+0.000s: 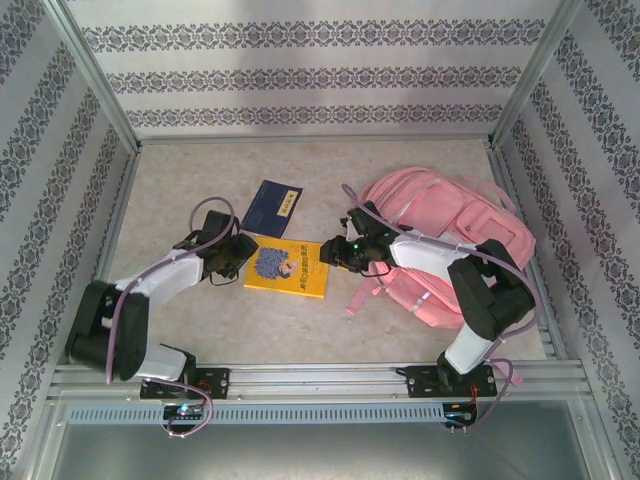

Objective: Pack the student bag
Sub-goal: Pick up the book from the center of the table.

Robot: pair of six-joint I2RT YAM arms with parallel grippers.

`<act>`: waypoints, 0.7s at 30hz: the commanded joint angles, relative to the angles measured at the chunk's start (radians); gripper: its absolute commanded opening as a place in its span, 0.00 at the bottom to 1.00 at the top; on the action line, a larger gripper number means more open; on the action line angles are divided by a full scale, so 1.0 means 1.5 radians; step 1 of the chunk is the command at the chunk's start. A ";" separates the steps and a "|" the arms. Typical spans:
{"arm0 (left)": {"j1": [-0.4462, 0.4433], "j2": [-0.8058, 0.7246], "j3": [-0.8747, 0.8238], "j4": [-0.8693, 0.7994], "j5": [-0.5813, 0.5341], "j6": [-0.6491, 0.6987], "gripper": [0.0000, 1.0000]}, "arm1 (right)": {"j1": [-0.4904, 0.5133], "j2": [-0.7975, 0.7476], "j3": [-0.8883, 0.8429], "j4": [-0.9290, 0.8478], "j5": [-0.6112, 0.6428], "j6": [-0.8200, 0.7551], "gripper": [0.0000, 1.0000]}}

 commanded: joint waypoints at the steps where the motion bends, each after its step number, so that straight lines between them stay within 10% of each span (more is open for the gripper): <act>1: 0.009 0.049 0.017 0.029 0.044 0.055 0.58 | -0.009 0.057 0.046 -0.061 0.037 -0.051 0.51; 8: 0.008 0.103 0.001 0.093 0.095 0.045 0.54 | 0.016 0.134 0.118 -0.072 0.003 -0.057 0.49; 21: -0.013 0.134 0.008 0.103 0.125 0.043 0.45 | 0.057 0.059 0.158 -0.160 -0.008 -0.087 0.12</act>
